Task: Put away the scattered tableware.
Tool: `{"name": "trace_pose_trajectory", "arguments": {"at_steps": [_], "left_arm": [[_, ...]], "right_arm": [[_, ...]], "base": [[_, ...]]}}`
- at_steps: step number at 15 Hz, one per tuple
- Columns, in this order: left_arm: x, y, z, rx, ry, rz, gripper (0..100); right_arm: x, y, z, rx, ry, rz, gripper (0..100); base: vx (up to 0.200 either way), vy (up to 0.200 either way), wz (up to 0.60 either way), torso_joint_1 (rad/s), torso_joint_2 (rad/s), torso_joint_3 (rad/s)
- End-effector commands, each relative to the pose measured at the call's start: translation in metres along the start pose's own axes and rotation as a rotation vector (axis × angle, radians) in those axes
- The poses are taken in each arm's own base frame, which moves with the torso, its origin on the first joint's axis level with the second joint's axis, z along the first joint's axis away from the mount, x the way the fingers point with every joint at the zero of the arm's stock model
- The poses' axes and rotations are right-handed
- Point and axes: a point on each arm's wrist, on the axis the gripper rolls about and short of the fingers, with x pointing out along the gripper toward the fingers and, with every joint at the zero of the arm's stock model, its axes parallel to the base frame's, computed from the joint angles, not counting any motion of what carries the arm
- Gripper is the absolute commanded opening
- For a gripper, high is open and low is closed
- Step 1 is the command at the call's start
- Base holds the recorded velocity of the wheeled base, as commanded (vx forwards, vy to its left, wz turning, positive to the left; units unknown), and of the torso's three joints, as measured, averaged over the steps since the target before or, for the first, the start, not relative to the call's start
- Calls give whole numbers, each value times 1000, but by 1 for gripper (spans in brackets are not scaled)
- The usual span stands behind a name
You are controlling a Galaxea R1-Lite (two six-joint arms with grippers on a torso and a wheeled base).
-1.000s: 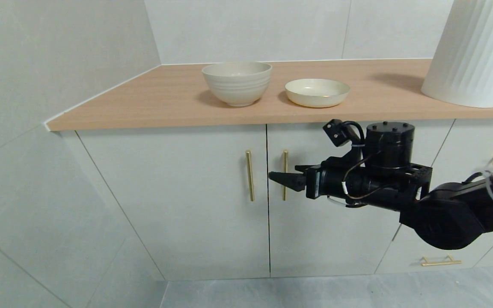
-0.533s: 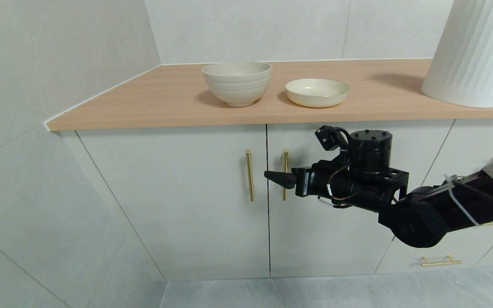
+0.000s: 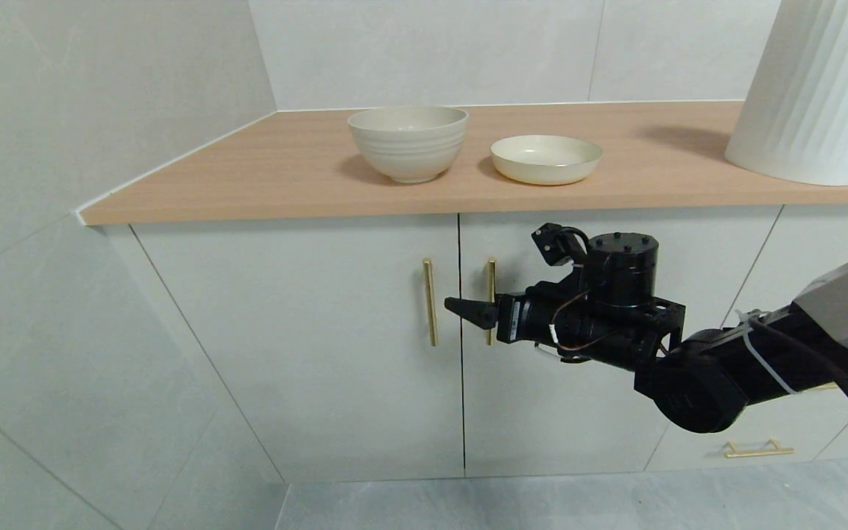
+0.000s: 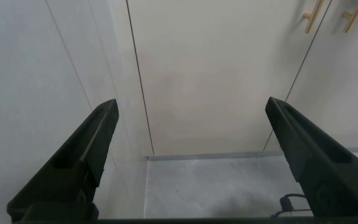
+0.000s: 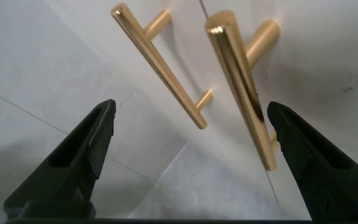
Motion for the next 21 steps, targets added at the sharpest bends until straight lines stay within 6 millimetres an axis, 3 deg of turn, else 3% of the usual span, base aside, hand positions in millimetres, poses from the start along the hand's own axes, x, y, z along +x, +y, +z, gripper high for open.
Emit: {"name": "trace_pose_trajectory", "arguments": {"at_steps": [1, 17, 21], "left_arm": [[0, 0, 0, -1, 0, 0, 100], [0, 0, 0, -1, 0, 0, 100], [0, 0, 0, -1, 0, 0, 100]], "right_arm": [[2, 0, -3, 2, 8, 2, 100], [2, 10, -13, 8, 12, 39, 100], [-12, 16, -9, 21, 31, 88, 100]], "base": [[0, 0, 0, 0, 0, 0], [0, 0, 0, 0, 0, 0], [0, 0, 0, 0, 0, 0]]}}
